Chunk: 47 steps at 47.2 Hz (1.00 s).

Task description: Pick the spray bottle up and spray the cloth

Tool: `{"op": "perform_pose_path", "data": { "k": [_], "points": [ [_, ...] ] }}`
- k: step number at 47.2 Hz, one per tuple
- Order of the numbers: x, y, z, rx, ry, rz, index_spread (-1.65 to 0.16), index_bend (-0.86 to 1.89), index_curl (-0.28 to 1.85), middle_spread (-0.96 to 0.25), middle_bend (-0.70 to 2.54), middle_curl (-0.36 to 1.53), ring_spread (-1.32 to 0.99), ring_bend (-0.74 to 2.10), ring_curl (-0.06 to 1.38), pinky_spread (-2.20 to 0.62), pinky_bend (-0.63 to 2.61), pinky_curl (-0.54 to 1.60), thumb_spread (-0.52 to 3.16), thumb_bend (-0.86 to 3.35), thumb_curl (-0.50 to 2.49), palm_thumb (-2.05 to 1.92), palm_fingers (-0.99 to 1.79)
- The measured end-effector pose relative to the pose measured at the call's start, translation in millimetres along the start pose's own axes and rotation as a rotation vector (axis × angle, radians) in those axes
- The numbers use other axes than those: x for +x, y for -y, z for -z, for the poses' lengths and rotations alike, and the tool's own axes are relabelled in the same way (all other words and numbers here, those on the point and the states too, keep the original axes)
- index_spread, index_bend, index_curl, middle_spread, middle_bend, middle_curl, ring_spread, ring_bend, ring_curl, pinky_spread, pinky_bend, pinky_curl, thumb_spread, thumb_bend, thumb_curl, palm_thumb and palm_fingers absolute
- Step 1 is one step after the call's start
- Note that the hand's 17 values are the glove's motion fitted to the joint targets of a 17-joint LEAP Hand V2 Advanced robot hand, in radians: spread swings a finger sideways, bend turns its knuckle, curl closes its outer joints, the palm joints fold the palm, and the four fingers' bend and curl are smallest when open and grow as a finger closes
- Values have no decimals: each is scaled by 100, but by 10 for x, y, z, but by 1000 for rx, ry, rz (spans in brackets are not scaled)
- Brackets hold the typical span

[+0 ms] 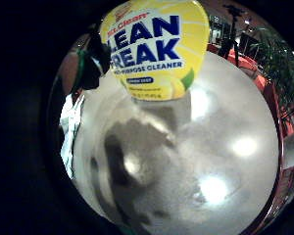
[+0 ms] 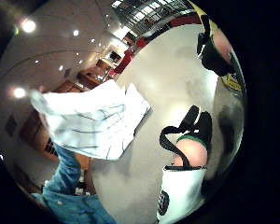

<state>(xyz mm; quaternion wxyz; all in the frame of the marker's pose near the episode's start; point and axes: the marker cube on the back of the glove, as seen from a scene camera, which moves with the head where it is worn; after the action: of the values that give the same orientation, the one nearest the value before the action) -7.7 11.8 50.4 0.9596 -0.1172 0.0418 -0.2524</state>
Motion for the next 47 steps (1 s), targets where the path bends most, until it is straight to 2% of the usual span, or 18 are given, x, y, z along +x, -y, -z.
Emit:
{"op": "perform_pose_path", "data": {
  "k": [28,47],
  "points": [
    [-21,-49,-5,50,18,-9,-25,14,35,-16,20,50,-16,27,43,1,19,35,60,-2,81,100,95],
    [15,4,17,3,12,1,-25,14,35,-16,20,50,-16,27,43,1,19,35,60,-2,81,100,95]
  ]
}}
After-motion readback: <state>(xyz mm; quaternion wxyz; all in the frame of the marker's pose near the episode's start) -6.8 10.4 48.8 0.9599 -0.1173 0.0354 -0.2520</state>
